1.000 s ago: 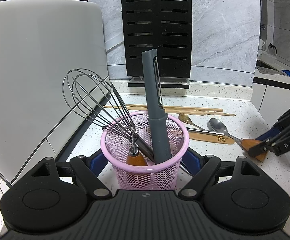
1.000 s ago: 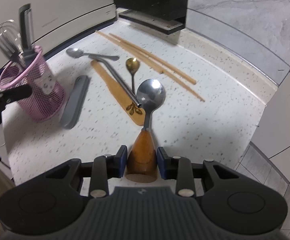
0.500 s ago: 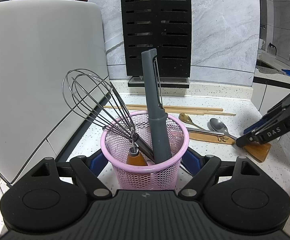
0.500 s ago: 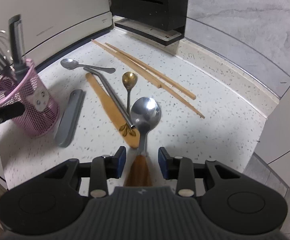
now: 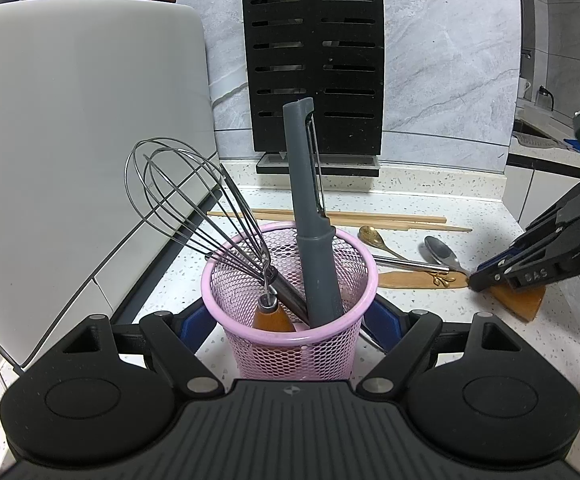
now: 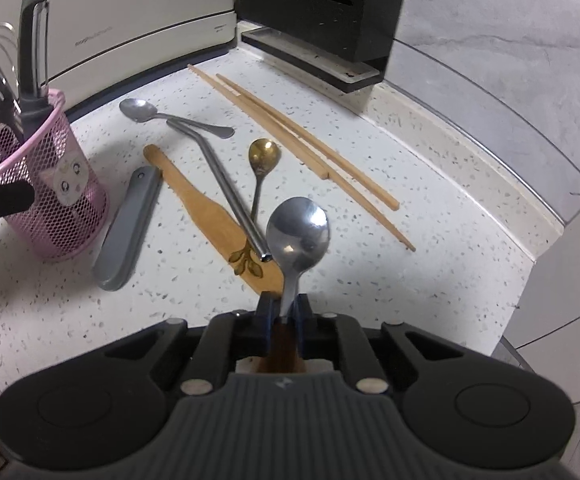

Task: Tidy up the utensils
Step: 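Close the right tool on the wooden handle of the ladle spoon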

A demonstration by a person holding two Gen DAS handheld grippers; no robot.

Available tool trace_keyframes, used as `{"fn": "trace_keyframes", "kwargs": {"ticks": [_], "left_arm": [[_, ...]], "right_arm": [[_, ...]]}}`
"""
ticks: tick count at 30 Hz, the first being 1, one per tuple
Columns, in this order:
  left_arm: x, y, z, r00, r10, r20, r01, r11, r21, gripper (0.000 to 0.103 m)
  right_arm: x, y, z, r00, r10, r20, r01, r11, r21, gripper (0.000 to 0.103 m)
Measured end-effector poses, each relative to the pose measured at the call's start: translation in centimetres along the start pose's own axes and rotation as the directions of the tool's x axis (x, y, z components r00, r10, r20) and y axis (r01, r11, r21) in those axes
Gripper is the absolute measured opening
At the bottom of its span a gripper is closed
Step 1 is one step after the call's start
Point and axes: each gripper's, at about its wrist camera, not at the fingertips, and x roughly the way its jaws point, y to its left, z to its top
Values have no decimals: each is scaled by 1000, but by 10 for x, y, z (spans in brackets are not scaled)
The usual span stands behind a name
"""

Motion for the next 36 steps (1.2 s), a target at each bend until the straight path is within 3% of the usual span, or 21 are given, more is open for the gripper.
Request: {"fn": "trace_keyframes", "kwargs": {"ticks": [4, 16, 17, 26, 28, 31, 36], "left_arm": [[0, 0, 0, 1000, 0, 0, 0, 1000, -1, 95], [0, 1, 0, 1000, -1, -1, 1, 1000, -2, 95], [0, 1, 0, 1000, -1, 0, 1, 1000, -1, 95], [2, 2, 1, 1000, -4, -2, 4, 1000, -4, 95], [2, 2, 1, 1000, -4, -2, 4, 1000, -5, 95], [2, 2, 1, 1000, -4, -2, 4, 1000, -4, 95], [2, 2, 1, 1000, -4, -2, 4, 1000, -4, 95]], "right_arm": [[-14, -7, -1, 998, 7, 55, -9, 999, 46, 7], [-21, 2, 4, 971, 207, 122, -221, 969, 107, 5], [-19, 7, 4, 969, 216, 121, -227, 970, 87, 0], [-5, 33, 11, 972, 221, 74, -223, 975, 8, 0], [-3, 33, 11, 974, 212, 82, -214, 977, 5, 4], [2, 35, 13, 976, 195, 95, -194, 981, -16, 27], [12, 45, 14, 982, 133, 130, -120, 987, -109, 34]]}}
